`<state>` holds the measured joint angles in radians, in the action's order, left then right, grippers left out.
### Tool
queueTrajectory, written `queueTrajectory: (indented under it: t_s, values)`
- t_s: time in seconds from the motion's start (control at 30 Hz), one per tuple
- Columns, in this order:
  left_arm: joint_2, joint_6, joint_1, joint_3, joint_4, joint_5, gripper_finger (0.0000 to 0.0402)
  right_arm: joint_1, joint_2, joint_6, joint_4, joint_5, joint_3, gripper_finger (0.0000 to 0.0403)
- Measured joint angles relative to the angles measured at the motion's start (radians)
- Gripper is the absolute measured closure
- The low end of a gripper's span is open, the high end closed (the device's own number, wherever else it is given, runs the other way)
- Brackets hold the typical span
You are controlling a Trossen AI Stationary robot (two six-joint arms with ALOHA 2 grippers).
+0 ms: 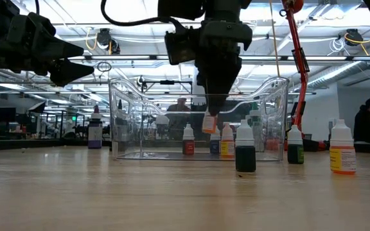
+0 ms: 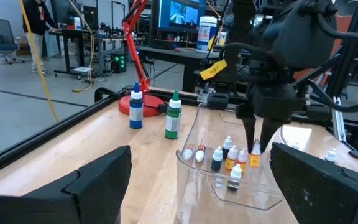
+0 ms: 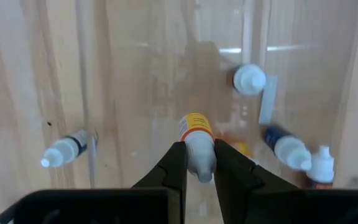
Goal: Pick & Place food coloring
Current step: Put the orange food coloring bottle into the transparent bin
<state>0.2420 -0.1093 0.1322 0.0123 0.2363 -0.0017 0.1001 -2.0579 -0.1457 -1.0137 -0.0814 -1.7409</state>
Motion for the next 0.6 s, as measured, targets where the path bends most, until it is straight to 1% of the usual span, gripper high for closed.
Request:
queueTrajectory:
  t_s: [0.2, 0.47, 0.6]
  values:
    - [0.0, 0.0, 0.0, 0.0, 0.0, 0.0, 0.0023, 0.0, -0.012, 0.036, 0.056, -0.002, 0.0, 0.0361]
    - [0.0, 0.0, 0.0, 0.0, 0.0, 0.0, 0.0023, 0.0, -0.065, 0.072, 0.032, -0.001, 0.001, 0.0361]
    - [0.0, 0.0, 0.0, 0.0, 0.0, 0.0, 0.0023, 0.0, -0.071, 0.083, 0.036, -0.002, 0.001, 0.0361]
